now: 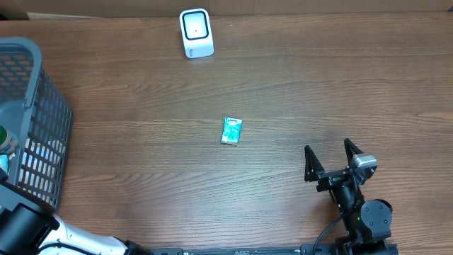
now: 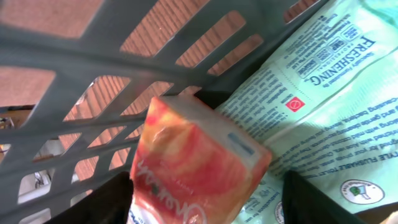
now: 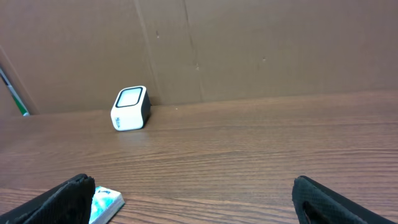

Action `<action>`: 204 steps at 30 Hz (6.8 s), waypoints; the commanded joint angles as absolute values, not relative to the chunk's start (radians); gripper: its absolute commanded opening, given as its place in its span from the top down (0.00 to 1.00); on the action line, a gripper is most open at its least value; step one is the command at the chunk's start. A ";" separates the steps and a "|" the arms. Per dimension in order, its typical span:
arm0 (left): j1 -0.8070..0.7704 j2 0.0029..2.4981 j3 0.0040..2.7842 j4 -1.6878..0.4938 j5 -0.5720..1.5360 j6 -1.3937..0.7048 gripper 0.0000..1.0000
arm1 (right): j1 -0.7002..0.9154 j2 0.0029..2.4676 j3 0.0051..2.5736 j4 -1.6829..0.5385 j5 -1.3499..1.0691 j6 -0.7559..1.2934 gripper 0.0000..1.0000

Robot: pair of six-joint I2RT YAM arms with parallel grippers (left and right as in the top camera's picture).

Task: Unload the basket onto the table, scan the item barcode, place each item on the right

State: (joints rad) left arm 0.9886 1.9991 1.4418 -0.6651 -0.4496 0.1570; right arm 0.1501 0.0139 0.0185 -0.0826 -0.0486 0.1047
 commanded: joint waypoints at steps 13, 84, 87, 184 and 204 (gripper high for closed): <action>0.967 2.060 1.429 -0.750 -0.364 0.109 0.96 | 0.145 0.003 0.008 -0.080 -0.054 0.107 0.00; -0.527 1.982 1.426 -0.882 -0.099 -0.572 0.30 | 0.145 0.003 0.008 -0.080 -0.054 0.107 0.00; -0.527 1.981 1.434 -0.882 -0.108 -0.536 0.18 | 0.145 0.003 0.008 -0.080 -0.054 0.107 0.00; 0.944 2.143 1.487 -0.676 -0.294 0.186 0.25 | 0.145 0.003 0.008 -0.080 -0.054 0.107 0.00; 0.942 2.096 1.489 -0.760 -0.261 0.171 0.96 | 0.145 0.003 0.008 -0.080 -0.054 0.107 0.00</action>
State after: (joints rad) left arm 0.9348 2.0724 1.5261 -0.7162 -0.2996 0.1913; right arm 0.1501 0.0139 0.0185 -0.0834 -0.0490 0.1047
